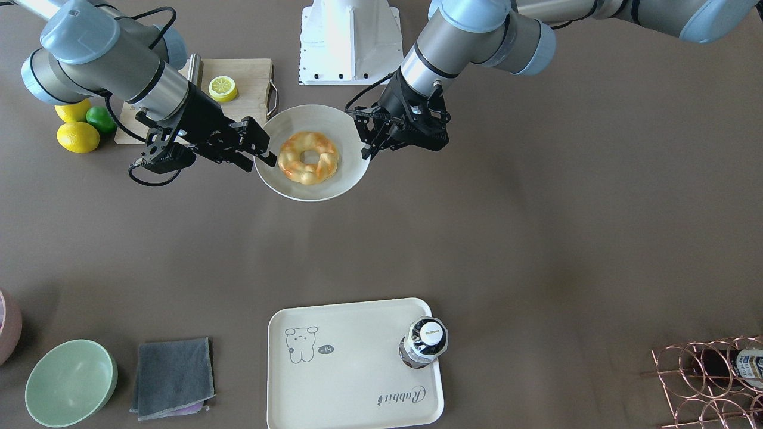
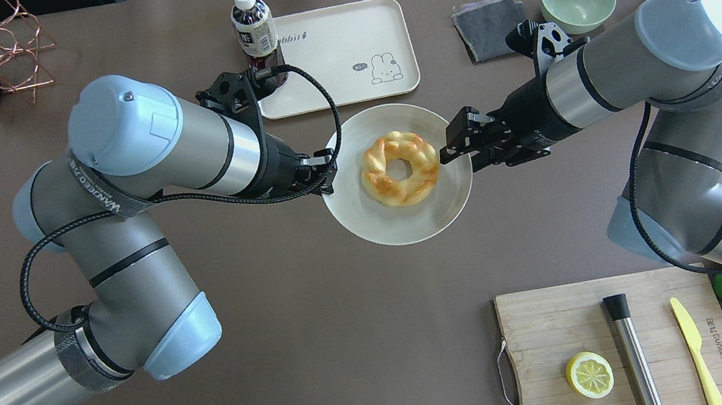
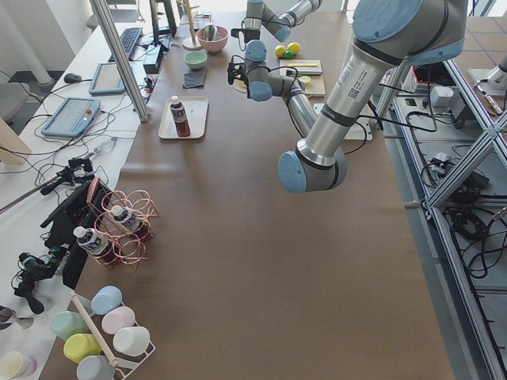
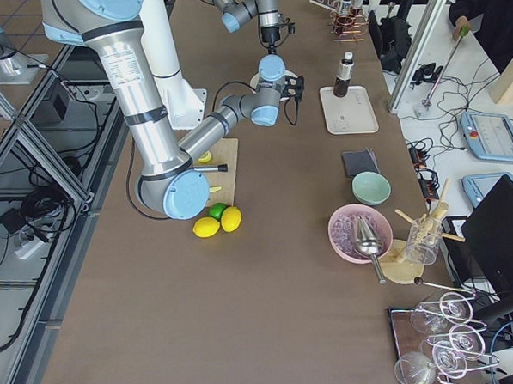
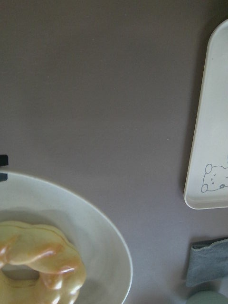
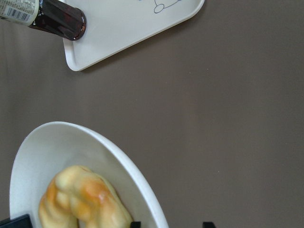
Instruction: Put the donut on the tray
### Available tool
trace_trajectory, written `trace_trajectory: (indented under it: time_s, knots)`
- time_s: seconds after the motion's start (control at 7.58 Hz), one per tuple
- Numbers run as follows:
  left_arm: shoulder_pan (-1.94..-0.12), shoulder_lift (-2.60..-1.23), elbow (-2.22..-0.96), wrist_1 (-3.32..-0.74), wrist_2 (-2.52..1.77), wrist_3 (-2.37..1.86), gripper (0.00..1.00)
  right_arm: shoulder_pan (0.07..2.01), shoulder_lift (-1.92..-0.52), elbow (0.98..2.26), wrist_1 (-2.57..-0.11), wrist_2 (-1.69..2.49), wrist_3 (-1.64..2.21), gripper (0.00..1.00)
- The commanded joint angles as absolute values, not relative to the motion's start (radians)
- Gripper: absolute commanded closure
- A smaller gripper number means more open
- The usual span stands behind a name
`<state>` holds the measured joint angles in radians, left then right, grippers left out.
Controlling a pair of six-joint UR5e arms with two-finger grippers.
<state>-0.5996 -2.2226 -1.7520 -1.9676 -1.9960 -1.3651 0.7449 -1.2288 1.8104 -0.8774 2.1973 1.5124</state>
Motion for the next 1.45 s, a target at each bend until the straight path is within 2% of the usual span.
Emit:
trace_trajectory:
  time_s: [0.0,0.53,0.66,0.79,0.92,1.32]
  knots:
    - [-0.607,-2.221,-1.747,-1.965,-1.996,-1.362,1.0,0.75,-1.227,1.839,-0.877,2.201,1.513,0.61]
    - [-0.607,-2.22,-1.744,-1.965,-1.996,-1.362,1.0,0.753,-1.226,1.832,-0.879,2.195,1.513,0.6]
    - [-0.606,-2.221,-1.744,-1.968,-1.996,-1.364,1.0,0.753,-1.226,1.832,-0.879,2.192,1.513,0.63]
    - [-0.606,-2.221,-1.744,-1.968,-1.996,-1.364,1.0,0.753,-1.226,1.832,-0.882,2.192,1.513,0.79]
    - [-0.606,-2.221,-1.744,-1.968,-1.996,-1.364,1.0,0.756,-1.223,1.832,-0.891,2.195,1.513,0.84]
    - [-0.606,-2.223,-1.743,-1.97,-1.996,-1.364,1.0,0.767,-1.218,1.838,-0.954,2.197,1.508,0.86]
